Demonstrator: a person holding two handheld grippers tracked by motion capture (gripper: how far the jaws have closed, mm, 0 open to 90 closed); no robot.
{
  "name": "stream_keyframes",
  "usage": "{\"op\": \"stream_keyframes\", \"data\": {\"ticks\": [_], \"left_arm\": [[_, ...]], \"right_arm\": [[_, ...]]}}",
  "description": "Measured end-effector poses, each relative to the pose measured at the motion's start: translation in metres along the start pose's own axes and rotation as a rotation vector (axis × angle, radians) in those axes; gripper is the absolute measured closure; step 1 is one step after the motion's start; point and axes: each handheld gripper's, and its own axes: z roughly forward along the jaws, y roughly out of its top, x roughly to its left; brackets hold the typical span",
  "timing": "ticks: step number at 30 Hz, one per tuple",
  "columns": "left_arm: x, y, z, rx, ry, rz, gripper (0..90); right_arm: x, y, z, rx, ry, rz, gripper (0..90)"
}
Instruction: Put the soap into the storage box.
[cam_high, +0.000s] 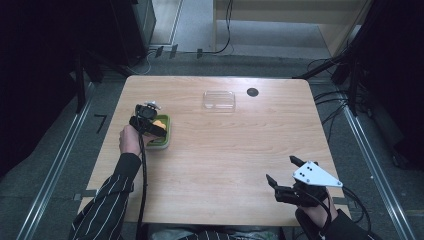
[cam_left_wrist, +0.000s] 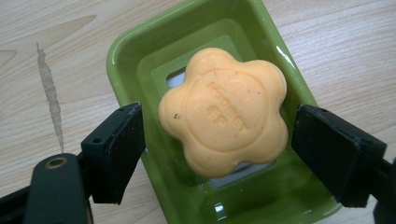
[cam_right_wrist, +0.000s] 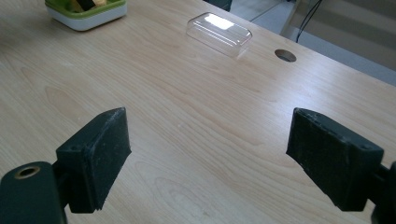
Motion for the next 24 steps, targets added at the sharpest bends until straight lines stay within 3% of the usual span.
{"op": "stream_keyframes", "data": {"ticks": [11,24], "left_arm": [[-0.007,-0.003,-0.014,0.025,-0.018,0.016,8.2],[-0.008,-0.021,-0.029,0.072,-0.021,0.034,1.5]], "right_arm": [[0.0,0.0,0.0,-0.001,-0.004,-0.002,13.6],[0.0,0.0,-0.001,-0.003,-0.006,0.0,13.6]]}}
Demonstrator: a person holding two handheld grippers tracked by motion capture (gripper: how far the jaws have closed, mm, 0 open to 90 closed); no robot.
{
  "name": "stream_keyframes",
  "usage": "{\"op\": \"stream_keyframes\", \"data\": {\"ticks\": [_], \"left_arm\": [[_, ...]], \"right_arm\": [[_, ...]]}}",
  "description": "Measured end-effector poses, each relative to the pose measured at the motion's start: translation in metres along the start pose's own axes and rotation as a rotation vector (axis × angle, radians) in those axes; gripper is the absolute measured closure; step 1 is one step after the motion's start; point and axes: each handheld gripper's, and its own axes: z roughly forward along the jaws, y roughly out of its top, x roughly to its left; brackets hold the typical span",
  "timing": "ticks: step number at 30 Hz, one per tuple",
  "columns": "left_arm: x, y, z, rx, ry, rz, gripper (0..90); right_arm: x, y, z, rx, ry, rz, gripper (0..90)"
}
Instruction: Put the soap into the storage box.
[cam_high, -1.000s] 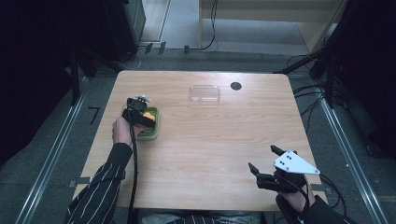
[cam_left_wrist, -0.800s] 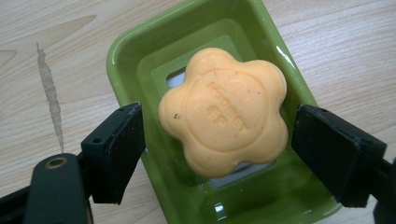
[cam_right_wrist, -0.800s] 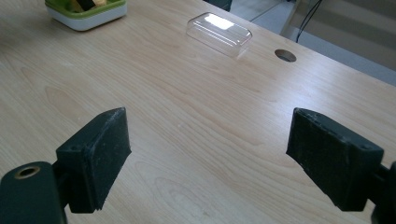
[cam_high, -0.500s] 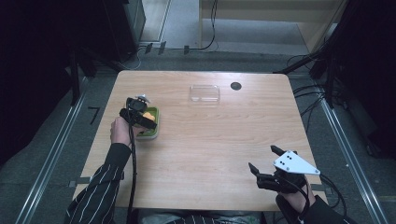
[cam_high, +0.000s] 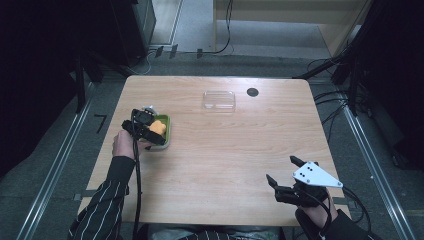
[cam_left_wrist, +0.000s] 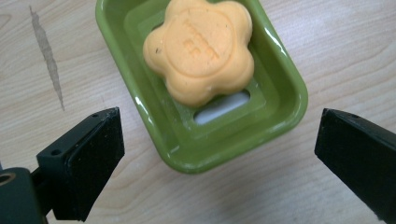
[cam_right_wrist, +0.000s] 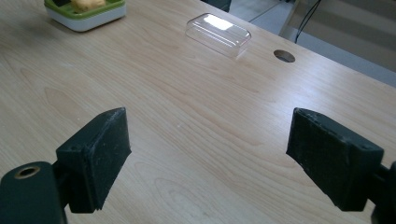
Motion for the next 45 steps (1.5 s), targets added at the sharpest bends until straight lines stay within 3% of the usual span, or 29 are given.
{"op": "stream_keyframes", "data": {"ticks": [7,26,29,45], "left_arm": [[-0.005,-0.013,-0.005,0.035,-0.01,0.017,0.0],[-0.017,-0.045,-0.011,0.067,-0.025,0.039,0.0],[-0.022,-0.052,-0.011,0.088,-0.038,0.061,0.0],[-0.03,-0.081,-0.009,0.154,-0.065,0.087,0.0]], "right_arm": [[0.0,0.0,0.0,0.0,0.001,-0.002,13.6],[0.001,0.0,0.0,-0.001,0.002,-0.001,13.6],[0.0,0.0,-0.001,0.0,0.003,-0.002,13.6],[0.0,0.0,-0.001,-0.002,0.005,-0.003,13.6]]}}
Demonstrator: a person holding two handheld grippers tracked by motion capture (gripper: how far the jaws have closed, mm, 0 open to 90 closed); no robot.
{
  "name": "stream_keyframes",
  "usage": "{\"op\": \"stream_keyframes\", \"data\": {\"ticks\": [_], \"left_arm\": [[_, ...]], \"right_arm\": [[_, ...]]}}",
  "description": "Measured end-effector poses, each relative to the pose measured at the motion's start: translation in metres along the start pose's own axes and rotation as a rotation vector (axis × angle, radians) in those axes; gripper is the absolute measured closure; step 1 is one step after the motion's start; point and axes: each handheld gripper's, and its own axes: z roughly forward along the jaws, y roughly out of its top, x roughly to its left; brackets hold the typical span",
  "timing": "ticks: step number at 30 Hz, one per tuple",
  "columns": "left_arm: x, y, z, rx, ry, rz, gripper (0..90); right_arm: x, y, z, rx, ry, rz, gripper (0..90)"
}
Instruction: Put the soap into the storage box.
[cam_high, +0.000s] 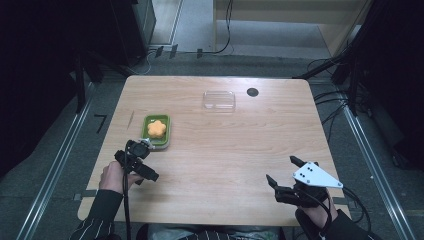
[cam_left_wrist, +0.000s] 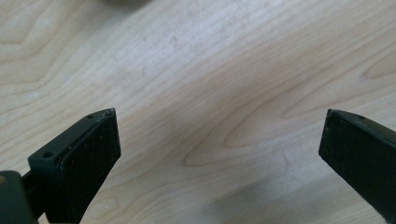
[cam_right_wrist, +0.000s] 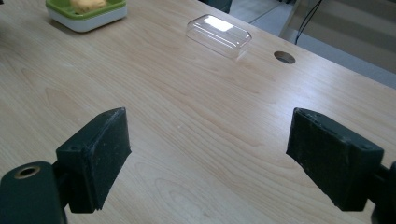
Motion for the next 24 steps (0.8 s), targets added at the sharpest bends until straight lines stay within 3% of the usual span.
{"op": "stream_keyframes", "data": {"ticks": [13,24], "left_arm": [[-0.014,-0.016,0.002,0.012,-0.013,0.04,0.0],[-0.011,-0.024,0.015,-0.014,-0.049,0.048,0.0]], "right_arm": [[0.0,0.0,0.0,0.0,0.0,0.0,13.6],[-0.001,0.0,0.001,-0.001,-0.006,0.003,13.6]]}}
